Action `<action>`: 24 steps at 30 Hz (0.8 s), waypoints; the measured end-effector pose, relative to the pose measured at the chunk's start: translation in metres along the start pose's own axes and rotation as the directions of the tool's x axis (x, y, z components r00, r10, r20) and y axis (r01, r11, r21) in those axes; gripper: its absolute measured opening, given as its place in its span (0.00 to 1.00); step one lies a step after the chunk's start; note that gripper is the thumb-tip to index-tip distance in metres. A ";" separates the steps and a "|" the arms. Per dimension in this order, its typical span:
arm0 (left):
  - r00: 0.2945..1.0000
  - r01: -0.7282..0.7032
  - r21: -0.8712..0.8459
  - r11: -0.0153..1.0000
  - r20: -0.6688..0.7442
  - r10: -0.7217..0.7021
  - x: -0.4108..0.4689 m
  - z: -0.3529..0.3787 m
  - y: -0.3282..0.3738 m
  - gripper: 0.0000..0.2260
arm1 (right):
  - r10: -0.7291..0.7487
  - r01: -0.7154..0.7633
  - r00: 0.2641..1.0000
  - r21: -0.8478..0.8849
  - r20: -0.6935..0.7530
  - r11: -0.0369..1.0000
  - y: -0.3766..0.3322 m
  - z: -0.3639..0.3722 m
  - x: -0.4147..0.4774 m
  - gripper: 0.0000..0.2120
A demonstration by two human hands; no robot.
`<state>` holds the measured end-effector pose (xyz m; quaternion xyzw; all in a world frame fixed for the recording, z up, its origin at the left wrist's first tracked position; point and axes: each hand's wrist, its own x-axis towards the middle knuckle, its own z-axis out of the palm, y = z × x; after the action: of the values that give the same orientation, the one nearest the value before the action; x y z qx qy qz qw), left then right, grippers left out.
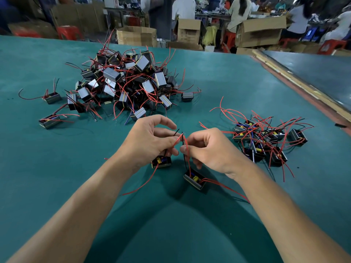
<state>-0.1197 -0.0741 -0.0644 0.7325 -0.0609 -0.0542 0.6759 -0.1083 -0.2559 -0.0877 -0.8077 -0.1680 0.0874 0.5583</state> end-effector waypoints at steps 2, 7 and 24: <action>1.000 -0.003 0.008 1.000 0.001 0.003 0.000 0.001 0.000 0.07 | -0.002 0.002 1.000 0.018 -0.014 1.000 0.001 0.001 0.000 0.07; 0.999 -0.022 0.010 1.000 -0.027 0.023 -0.001 0.003 0.000 0.03 | -0.056 0.056 0.998 0.007 0.005 0.998 0.001 0.002 -0.001 0.07; 1.000 -0.029 0.094 0.995 -0.007 0.029 0.000 0.002 -0.004 0.04 | -0.080 0.077 0.996 -0.080 -0.037 0.994 -0.003 0.001 -0.002 0.10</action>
<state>-0.1195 -0.0757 -0.0683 0.7626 -0.0712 -0.0383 0.6418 -0.1113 -0.2551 -0.0852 -0.8233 -0.1915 0.0426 0.5325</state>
